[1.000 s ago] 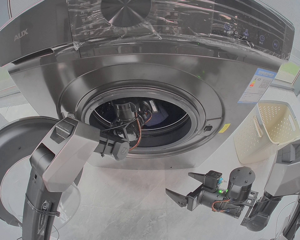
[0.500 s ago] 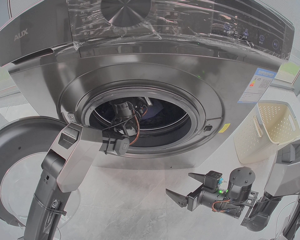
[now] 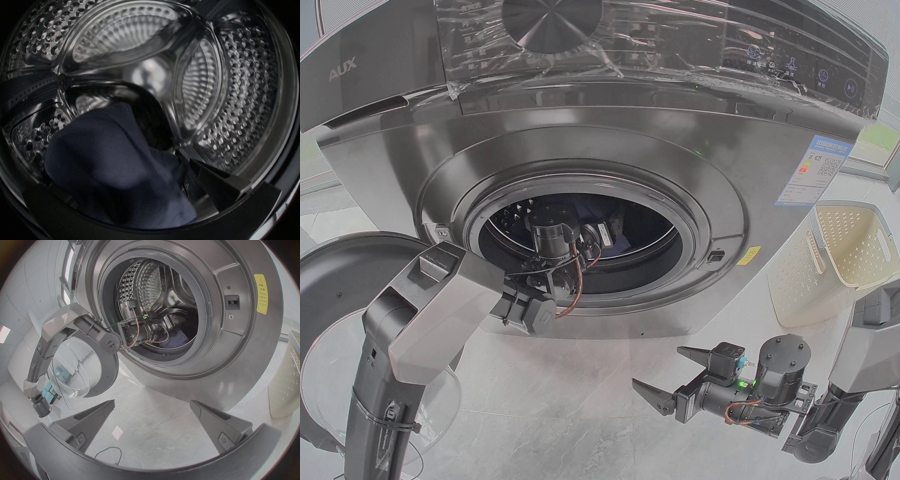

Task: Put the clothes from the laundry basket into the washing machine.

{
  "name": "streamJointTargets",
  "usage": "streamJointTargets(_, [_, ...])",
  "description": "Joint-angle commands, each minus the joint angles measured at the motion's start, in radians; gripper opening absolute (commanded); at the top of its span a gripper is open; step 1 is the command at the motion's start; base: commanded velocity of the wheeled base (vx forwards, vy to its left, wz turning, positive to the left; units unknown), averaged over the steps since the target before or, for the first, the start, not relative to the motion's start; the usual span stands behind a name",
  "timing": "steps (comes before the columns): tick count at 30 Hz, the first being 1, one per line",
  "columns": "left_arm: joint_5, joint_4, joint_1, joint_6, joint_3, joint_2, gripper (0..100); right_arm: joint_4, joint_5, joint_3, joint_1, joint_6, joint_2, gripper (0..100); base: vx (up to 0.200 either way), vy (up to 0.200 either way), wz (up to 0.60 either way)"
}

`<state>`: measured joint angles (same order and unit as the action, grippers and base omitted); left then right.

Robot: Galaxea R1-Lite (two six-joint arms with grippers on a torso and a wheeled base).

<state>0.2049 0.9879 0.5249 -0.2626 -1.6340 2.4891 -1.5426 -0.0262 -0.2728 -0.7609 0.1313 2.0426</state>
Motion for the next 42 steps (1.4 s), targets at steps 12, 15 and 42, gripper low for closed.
streamJointTargets(12, [-0.042, 0.14, 0.09, 0.138, 0.462, -0.22, 100, -0.001, 0.0, 0.007, 0.003, -0.001, 0.001, 100, 0.0, 0.0, 0.0])
streamJointTargets(15, [-0.042, 0.144, 0.092, 0.14, 0.467, -0.214, 100, -0.001, 0.0, 0.009, 0.003, -0.001, 0.001, 100, 0.0, 0.0, 0.0])
streamJointTargets(42, [-0.055, -0.012, -0.013, 0.126, 0.068, 0.014, 0, -0.001, 0.0, 0.004, 0.005, 0.001, 0.015, 100, 0.0, 0.0, 0.0])
